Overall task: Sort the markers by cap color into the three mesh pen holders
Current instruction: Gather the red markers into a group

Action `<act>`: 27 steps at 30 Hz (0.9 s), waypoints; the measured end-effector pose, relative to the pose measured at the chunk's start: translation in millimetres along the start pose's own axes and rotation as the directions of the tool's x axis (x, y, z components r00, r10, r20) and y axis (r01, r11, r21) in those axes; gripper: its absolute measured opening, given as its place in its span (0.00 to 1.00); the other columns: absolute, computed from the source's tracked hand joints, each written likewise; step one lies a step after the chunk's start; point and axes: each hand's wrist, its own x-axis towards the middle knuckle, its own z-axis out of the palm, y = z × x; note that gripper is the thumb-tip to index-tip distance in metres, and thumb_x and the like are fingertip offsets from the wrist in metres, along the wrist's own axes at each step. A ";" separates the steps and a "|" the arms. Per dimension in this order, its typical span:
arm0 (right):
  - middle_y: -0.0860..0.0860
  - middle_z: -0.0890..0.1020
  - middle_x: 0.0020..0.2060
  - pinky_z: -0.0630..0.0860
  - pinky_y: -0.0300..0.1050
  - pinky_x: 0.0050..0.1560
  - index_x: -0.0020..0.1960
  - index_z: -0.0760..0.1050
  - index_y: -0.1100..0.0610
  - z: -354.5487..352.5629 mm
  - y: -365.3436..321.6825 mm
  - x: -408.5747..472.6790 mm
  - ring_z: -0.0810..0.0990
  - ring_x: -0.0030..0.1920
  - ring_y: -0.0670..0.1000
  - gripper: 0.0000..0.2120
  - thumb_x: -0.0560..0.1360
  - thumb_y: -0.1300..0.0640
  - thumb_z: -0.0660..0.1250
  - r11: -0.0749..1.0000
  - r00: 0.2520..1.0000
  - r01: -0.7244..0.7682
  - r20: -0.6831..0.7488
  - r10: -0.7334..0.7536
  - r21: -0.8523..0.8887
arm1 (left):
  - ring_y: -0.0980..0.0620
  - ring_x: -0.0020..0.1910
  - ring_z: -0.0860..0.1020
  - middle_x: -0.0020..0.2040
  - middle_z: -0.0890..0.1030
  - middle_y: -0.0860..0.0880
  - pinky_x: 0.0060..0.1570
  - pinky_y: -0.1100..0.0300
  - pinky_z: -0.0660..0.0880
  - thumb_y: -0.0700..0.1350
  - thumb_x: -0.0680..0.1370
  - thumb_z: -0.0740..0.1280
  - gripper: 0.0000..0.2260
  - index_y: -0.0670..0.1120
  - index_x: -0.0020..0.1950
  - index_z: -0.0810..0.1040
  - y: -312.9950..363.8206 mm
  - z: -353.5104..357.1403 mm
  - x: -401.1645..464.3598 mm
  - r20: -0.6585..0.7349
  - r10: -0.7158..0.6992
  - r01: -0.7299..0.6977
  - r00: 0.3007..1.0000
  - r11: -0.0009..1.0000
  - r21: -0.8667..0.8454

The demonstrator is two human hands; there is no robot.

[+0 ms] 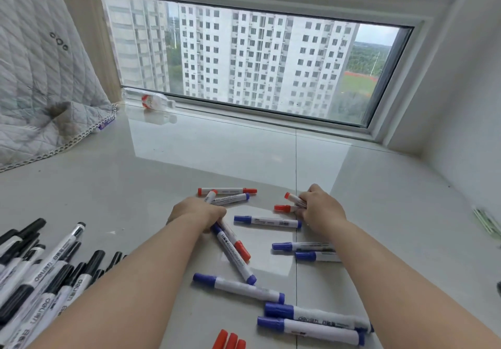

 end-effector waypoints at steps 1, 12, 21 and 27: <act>0.51 0.72 0.50 0.69 0.43 0.40 0.53 0.76 0.55 0.0 -0.6 0.1 0.73 0.42 0.51 0.07 0.77 0.57 0.61 1.000 1.000 0.017 -0.014 -0.017 -0.022 | 0.49 0.45 0.79 0.44 0.81 0.47 0.36 0.62 0.68 0.51 0.67 0.67 0.13 0.47 0.47 0.78 0.8 -1.5 -1.0 -0.004 -0.003 0.002 1.000 1.000 -0.011; 0.50 0.74 0.42 0.57 0.39 0.29 0.51 0.72 0.56 10.8 -18.2 3.6 0.66 0.41 0.50 0.06 0.78 0.55 0.59 0.996 0.968 0.070 -0.245 -0.055 0.053 | 0.49 0.40 0.71 0.47 0.77 0.48 0.36 0.61 0.66 0.54 0.74 0.60 0.17 0.48 0.57 0.77 7.0 4.4 -8.5 -0.092 0.081 -0.077 0.992 0.996 0.039; 0.50 0.71 0.37 0.63 0.43 0.34 0.51 0.71 0.58 4.4 -69.2 27.4 0.69 0.39 0.52 0.07 0.77 0.55 0.58 0.979 0.956 0.187 -0.245 -0.161 0.087 | 0.49 0.34 0.77 0.40 0.80 0.46 0.34 0.58 0.71 0.50 0.79 0.54 0.14 0.43 0.49 0.74 -24.0 -2.0 -4.1 -0.143 -0.056 -0.077 0.988 0.622 -0.779; 0.50 0.75 0.36 0.65 0.43 0.33 0.43 0.70 0.53 10.3 -119.6 58.7 0.73 0.35 0.52 0.10 0.74 0.48 0.66 0.950 0.954 0.286 -0.132 -0.270 0.123 | 0.54 0.29 0.75 0.35 0.76 0.48 0.28 0.62 0.68 0.50 0.79 0.57 0.08 0.49 0.45 0.71 -31.6 11.7 -9.2 -0.326 0.012 -0.281 0.945 0.535 -0.797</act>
